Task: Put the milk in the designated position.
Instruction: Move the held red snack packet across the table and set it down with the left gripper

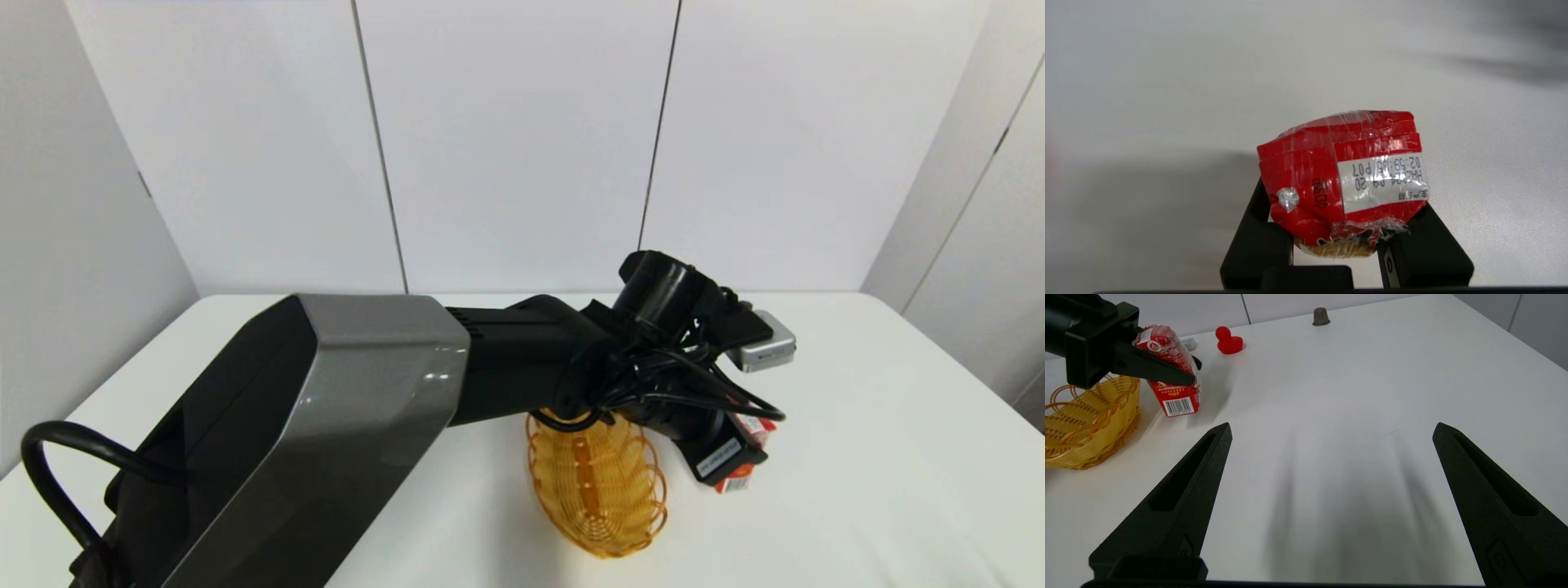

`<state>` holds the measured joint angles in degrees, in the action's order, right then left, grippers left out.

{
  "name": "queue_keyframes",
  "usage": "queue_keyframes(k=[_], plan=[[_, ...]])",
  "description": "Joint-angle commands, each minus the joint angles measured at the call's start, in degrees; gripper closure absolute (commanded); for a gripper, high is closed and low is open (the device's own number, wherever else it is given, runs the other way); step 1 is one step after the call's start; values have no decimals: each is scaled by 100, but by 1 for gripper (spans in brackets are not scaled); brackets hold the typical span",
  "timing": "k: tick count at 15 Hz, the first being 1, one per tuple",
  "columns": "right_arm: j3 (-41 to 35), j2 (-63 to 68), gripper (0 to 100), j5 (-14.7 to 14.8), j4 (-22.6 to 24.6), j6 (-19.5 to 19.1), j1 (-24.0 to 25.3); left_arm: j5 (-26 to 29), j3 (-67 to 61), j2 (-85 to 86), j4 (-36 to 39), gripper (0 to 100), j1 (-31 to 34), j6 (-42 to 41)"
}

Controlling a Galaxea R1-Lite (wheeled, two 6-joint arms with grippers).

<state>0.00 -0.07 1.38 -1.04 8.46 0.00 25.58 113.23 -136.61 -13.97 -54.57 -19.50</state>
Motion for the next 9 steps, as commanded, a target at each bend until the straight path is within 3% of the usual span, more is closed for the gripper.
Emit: queue_keyframes(k=[1,3,4,9], plan=[[0,7,0,3,-2,7,0,18,-2,64,-27,100,-1,-18],[0,7,0,3,-2,7,0,18,-11,90,-53,100,-1,-9],[0,7,0,3,-2,7,0,18,-11,108,-106,0,-1,-1],[0,7,0,3,-2,7,0,18,-46,152,-194,0,7,-9]])
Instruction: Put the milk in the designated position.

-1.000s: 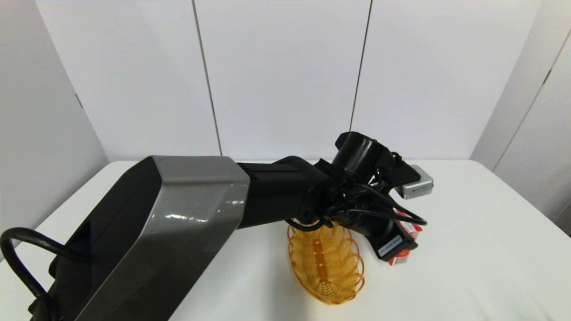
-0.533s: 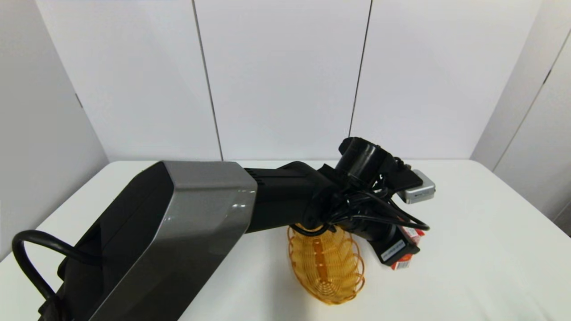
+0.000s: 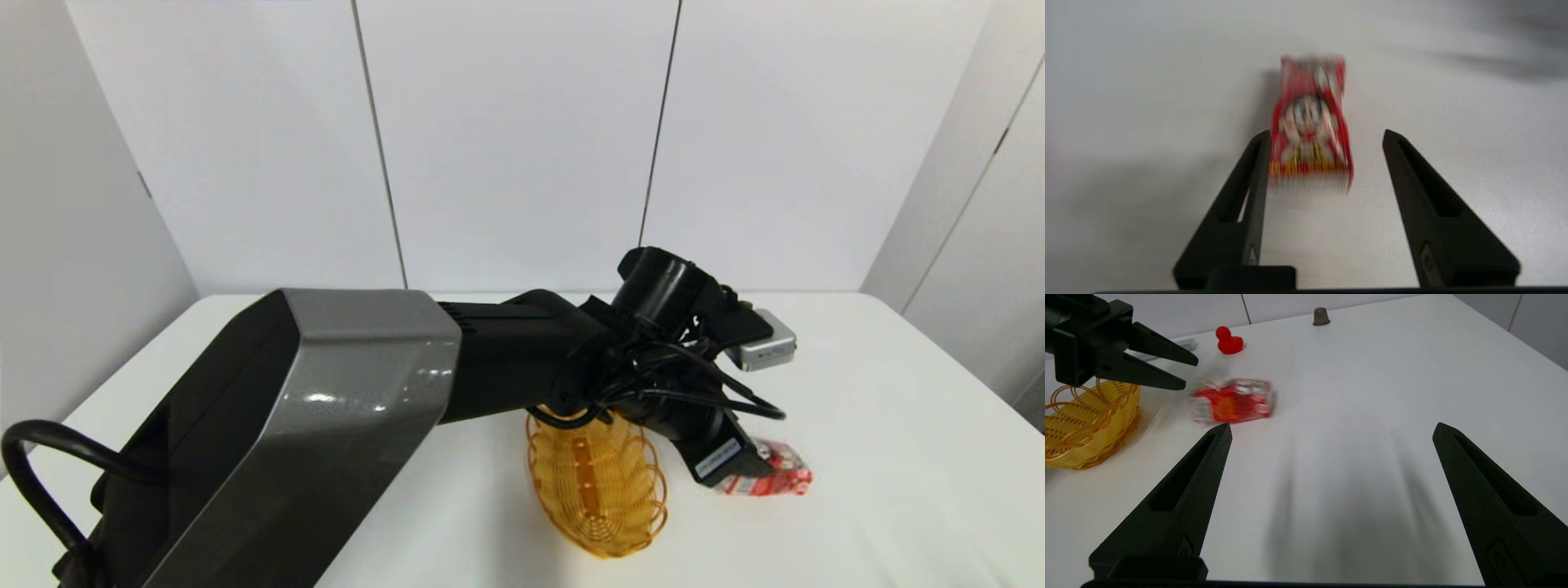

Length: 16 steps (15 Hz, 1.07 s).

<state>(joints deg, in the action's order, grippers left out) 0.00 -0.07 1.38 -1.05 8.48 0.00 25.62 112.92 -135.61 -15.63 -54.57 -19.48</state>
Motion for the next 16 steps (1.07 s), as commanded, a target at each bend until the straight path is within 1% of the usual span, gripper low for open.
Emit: queue_keyframes(k=[1,6,8,9,12,14,16], plan=[[0,7,0,3,-1,4,0,13,-16,61,-19,0,7,-12],[0,7,0,3,-1,4,0,4,-16,184,-54,0,7,-3],[0,7,0,3,-1,4,0,-5,-16,377,-204,0,7,58],[0,7,0,3,-1,4,0,-66,-33,562,-327,0,16,94],[0,7,0,3,-1,4,0,-523,-95,1186,-757,0,86,146],[0,7,0,3,-1,4,0,-594,-262,1704,-1039,0,236,120],[0,7,0,3,-1,4,0,-611,-640,2276,-1048,0,447,120]])
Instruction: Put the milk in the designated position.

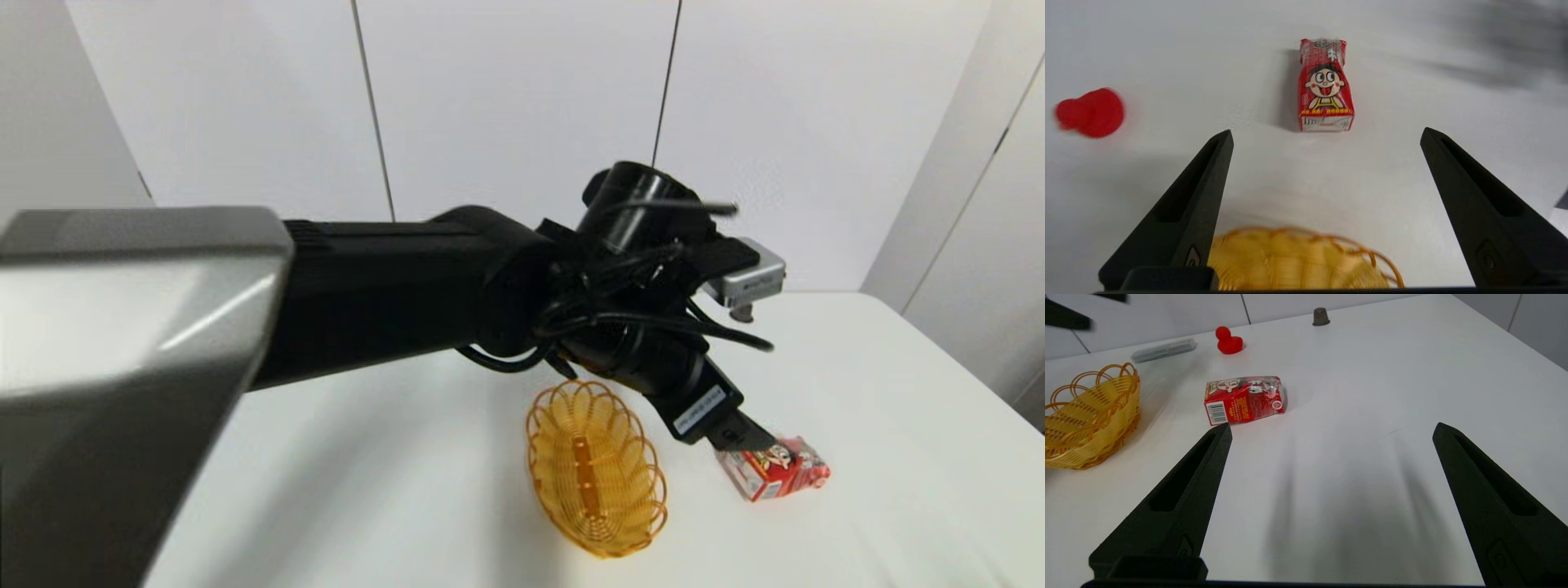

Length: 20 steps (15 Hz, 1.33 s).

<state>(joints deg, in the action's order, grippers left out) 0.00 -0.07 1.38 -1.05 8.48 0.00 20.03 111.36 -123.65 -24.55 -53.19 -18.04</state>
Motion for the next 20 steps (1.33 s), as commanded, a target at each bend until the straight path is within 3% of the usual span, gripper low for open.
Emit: queue_keyframes(k=[1,4,11,20], plan=[[0,7,0,3,-1,4,0,-52,-791,1370,-138,0,423,-24],[0,7,0,3,-1,4,0,-52,-1855,2249,65,0,810,-15],[0,7,0,3,-1,4,0,-43,-4799,4437,1585,0,2304,20],[0,7,0,3,-1,4,0,-43,-6381,6072,2306,0,3693,380]])
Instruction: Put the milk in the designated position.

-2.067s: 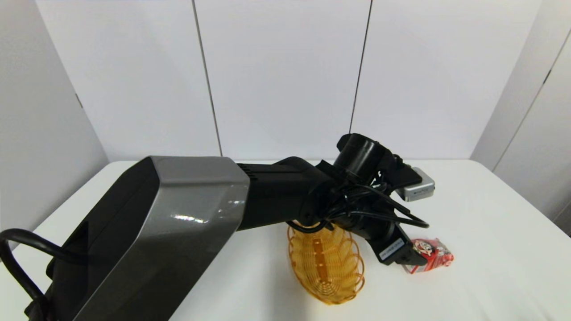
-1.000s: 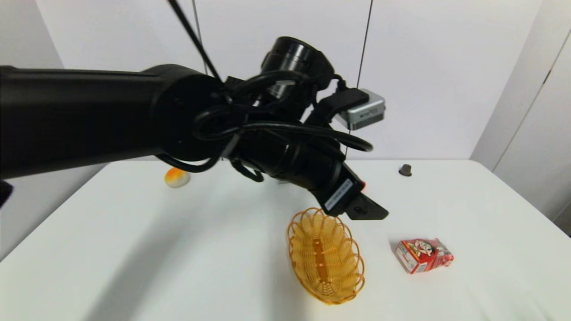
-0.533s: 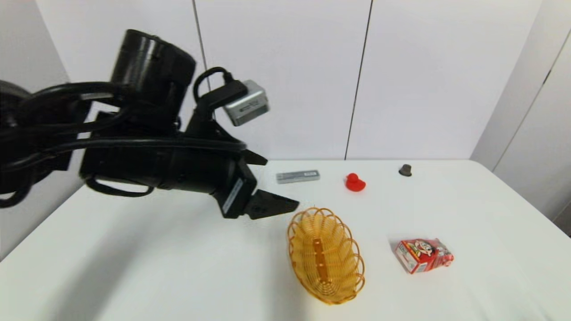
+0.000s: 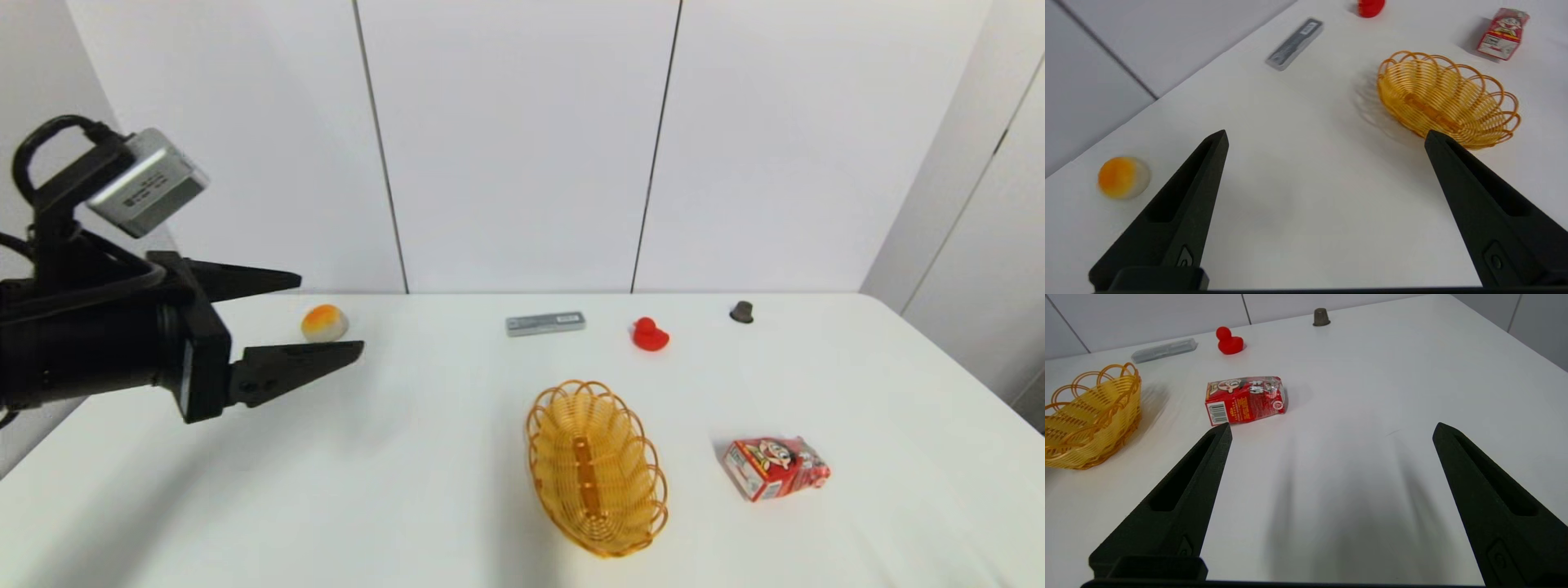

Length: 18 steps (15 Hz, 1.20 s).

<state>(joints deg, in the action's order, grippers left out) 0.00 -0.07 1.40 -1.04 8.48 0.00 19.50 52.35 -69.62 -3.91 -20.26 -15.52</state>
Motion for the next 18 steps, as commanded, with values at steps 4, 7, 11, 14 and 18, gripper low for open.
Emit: queue_keyframes(k=[4,7,11,14,18], plan=[[0,7,0,0,-2,4,0,9,-1069,1249,514,0,919,251],[0,7,0,0,-2,4,0,1,-1570,1689,760,0,1217,277],[0,7,0,0,-2,4,0,-17,-2378,2559,1068,0,1595,330],[0,7,0,0,-2,4,0,-421,-2914,3385,1068,0,1754,506],[0,7,0,0,-2,4,0,-905,-3802,4334,1068,0,1965,532]])
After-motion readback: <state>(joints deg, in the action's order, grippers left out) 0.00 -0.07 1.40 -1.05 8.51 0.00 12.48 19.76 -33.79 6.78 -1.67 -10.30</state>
